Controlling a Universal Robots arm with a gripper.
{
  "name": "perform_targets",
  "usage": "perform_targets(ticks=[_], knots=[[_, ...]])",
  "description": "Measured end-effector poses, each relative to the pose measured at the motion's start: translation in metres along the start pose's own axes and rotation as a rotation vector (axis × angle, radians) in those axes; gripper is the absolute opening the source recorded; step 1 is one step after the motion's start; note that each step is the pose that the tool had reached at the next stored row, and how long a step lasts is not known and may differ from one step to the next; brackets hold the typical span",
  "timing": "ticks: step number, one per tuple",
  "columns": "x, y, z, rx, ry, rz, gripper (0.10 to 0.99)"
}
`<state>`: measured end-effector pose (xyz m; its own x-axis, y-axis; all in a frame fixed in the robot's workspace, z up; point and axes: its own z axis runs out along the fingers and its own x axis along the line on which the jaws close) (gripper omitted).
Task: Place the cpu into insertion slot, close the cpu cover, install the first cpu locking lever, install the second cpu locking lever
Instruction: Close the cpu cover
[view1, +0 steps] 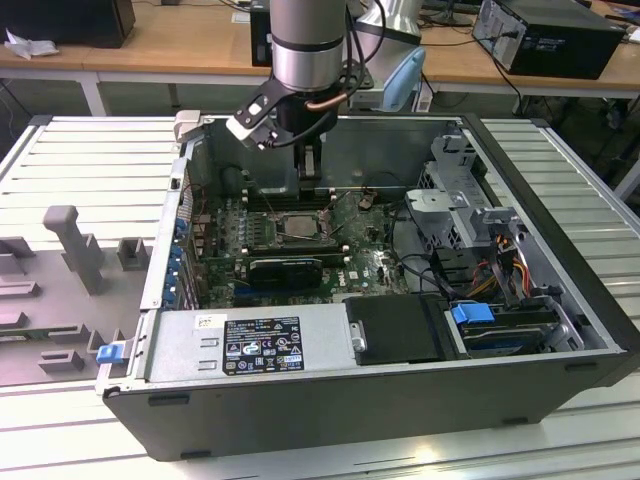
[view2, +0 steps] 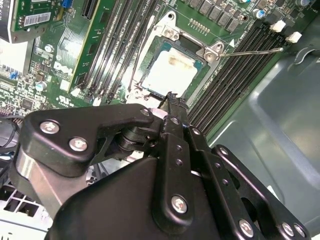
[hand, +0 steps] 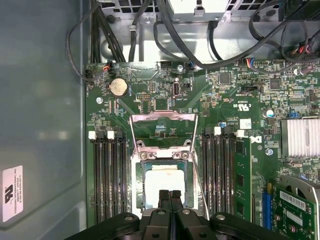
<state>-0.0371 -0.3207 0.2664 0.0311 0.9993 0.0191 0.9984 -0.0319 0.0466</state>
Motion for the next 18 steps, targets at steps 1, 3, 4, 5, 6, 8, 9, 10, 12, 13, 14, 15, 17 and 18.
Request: perform_targets(ticks=[1, 3, 4, 5, 6, 8, 9, 10, 12, 13, 14, 15, 17, 18], knots=[[0.0000, 0.0000, -0.0003, 0.000, 0.0000, 0.000, 0.106], [0.0000, 0.0000, -0.0006, 0.000, -0.0001, 0.001, 0.106], [0.0000, 0.0000, -0.0008, 0.000, 0.0000, 0.001, 0.106], [0.0000, 0.0000, -0.0010, 0.000, -0.0001, 0.001, 0.106], [0.0000, 0.0001, -0.0013, 0.000, -0.0001, 0.002, 0.106], [0.0000, 0.0001, -0.0019, 0.000, -0.0001, 0.002, 0.106], [0.0000, 0.0001, -0.0021, 0.000, -0.0001, 0.003, 0.106], [0.0001, 0.0001, -0.0024, 0.000, -0.0001, 0.003, 0.106], [0.0001, 0.0002, -0.0040, 0.000, -0.0004, 0.004, 0.106], [0.0002, 0.0003, -0.0050, 0.000, -0.0003, 0.005, 0.106], [0.0003, 0.0018, -0.0059, 0.000, -0.0002, 0.006, 0.106], [0.0004, 0.0054, -0.0062, 0.000, -0.0003, 0.007, 0.106], [0.0008, 0.0183, -0.0057, 0.002, -0.0004, 0.007, 0.106], [0.0009, 0.0237, -0.0055, 0.002, -0.0004, 0.007, 0.106]])
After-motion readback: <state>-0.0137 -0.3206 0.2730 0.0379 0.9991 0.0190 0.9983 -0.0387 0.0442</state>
